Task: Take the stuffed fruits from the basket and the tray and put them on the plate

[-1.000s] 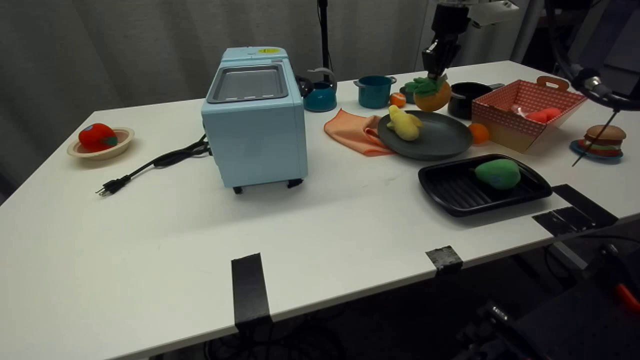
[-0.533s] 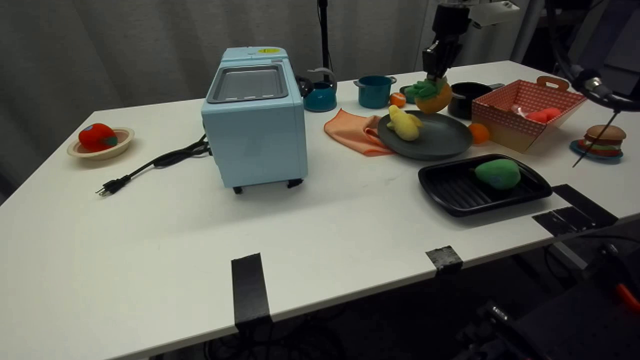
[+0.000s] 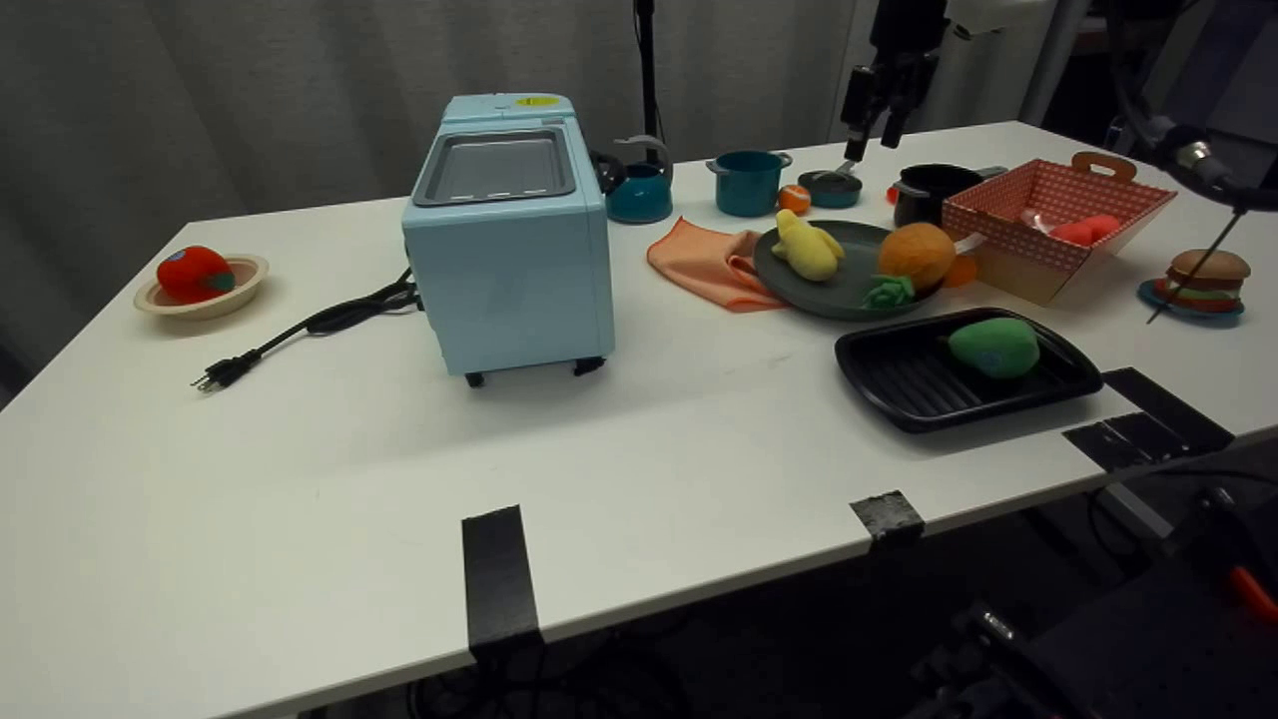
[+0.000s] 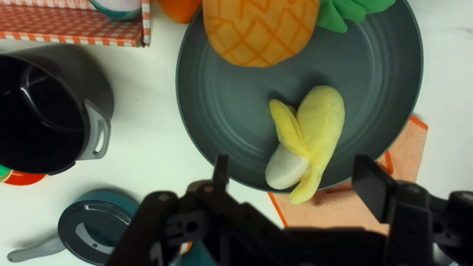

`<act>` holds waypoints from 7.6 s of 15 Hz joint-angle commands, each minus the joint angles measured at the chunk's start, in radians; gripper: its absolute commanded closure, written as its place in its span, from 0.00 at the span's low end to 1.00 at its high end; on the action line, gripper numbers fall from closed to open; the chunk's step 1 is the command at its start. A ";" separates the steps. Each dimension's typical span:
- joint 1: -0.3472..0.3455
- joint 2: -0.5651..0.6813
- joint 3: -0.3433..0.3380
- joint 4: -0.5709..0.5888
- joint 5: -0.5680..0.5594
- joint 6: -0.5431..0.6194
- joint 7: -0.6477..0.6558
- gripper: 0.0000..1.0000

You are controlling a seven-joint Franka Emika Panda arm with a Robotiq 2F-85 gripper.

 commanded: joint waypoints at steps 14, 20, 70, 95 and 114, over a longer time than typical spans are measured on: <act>0.017 -0.254 -0.048 -0.388 -0.002 0.036 -0.073 0.00; 0.025 -0.262 -0.069 -0.521 -0.037 0.146 -0.031 0.00; 0.073 -0.150 -0.049 -0.156 0.006 0.220 0.025 0.96; 0.062 0.133 -0.034 0.075 -0.075 0.188 0.066 0.28; 0.038 -0.093 -0.035 -0.119 -0.030 0.253 0.051 0.00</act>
